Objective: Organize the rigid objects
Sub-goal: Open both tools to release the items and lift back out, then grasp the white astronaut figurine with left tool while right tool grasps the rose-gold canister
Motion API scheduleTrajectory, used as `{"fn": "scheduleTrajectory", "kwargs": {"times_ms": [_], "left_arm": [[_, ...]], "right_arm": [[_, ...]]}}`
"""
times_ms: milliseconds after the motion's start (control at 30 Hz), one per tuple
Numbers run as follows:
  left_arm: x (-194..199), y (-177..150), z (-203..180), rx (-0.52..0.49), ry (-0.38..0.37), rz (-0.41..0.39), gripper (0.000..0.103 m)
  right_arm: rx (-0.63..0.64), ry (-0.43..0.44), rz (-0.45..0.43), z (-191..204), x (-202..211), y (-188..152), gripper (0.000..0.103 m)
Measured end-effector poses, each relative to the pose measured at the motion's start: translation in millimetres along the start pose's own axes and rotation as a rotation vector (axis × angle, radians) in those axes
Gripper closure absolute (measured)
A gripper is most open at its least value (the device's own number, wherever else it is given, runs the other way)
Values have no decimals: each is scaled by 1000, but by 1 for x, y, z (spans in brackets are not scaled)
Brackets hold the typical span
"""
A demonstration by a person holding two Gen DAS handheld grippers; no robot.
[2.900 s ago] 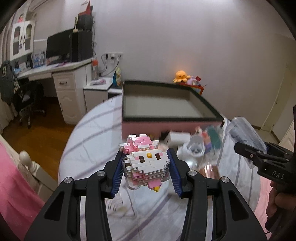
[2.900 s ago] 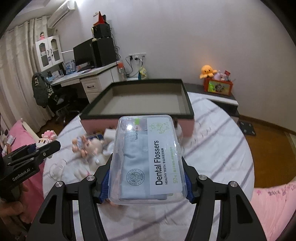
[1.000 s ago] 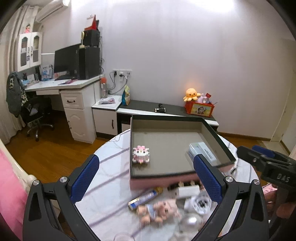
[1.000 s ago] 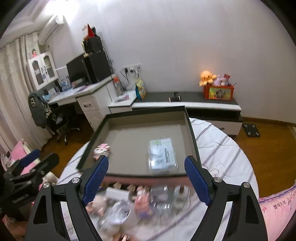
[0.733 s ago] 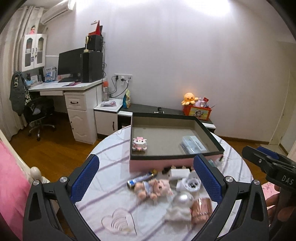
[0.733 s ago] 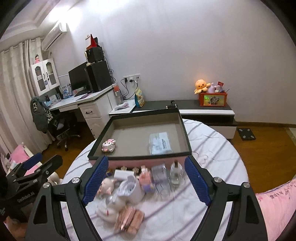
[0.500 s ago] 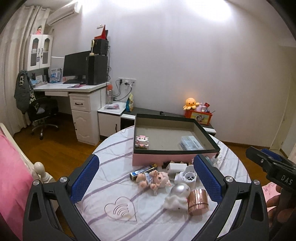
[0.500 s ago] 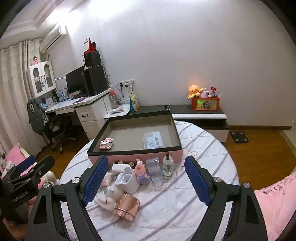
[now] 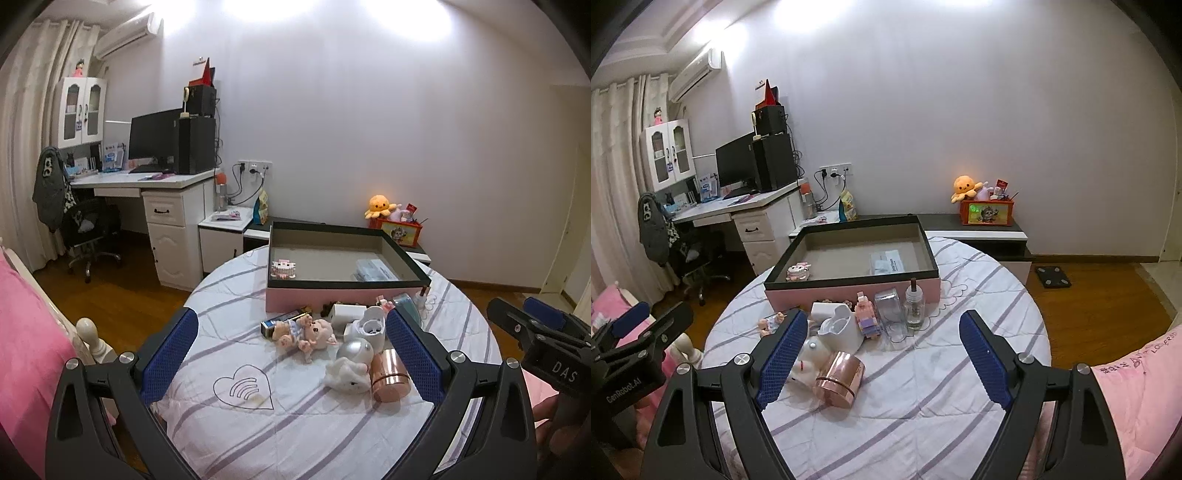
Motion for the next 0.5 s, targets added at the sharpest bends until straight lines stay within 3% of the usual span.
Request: {"fn": "scheduleTrajectory", "kwargs": {"times_ms": [500], "left_arm": [[-8,-11,-1,4,0,38,0]], "right_arm": [[6,5,37,2,-8,-7,17]]}}
Point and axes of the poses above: each gripper's, at about its wrist camera, not at the fingertips, and x roughly against the way its jaws point, z to its left, y to its top, the point moved 6 cm from there along -x, roughly the way its jaws point, and after that the axes turned 2 degrees about y, right-handed, at the moved point
